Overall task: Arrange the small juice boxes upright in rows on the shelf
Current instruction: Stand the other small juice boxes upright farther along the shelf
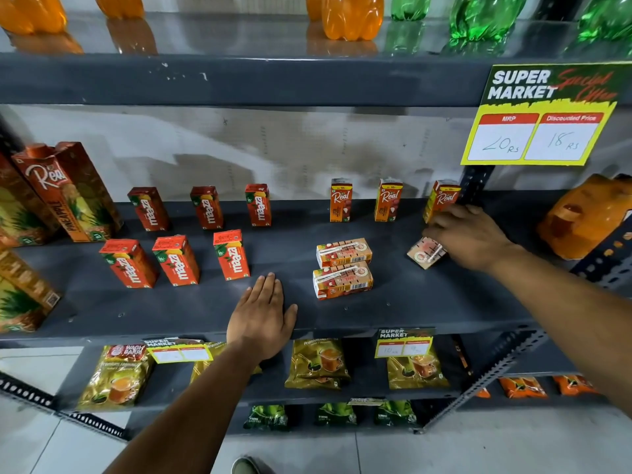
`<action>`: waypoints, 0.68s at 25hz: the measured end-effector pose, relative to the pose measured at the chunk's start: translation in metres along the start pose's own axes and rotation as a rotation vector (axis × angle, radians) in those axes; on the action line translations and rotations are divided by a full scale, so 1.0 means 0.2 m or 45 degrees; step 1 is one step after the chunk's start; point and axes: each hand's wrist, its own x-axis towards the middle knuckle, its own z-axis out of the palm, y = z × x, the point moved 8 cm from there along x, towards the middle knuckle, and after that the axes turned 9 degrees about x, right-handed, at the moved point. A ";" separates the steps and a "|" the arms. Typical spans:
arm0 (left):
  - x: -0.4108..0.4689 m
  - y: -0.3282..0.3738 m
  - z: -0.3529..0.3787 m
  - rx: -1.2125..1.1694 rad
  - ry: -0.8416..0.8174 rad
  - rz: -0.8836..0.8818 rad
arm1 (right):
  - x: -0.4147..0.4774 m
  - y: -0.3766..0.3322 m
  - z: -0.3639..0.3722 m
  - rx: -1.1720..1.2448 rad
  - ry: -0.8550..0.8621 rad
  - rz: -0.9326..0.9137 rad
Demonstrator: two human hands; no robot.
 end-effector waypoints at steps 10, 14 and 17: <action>0.00 0.00 0.01 0.003 -0.017 -0.007 | 0.03 0.04 -0.10 0.440 -0.139 -0.191; 0.00 -0.01 0.01 0.002 -0.010 -0.009 | 0.03 0.10 -0.10 0.550 -0.189 -0.192; 0.01 0.00 0.01 0.005 -0.012 -0.008 | 0.03 0.07 -0.12 0.581 -0.169 -0.278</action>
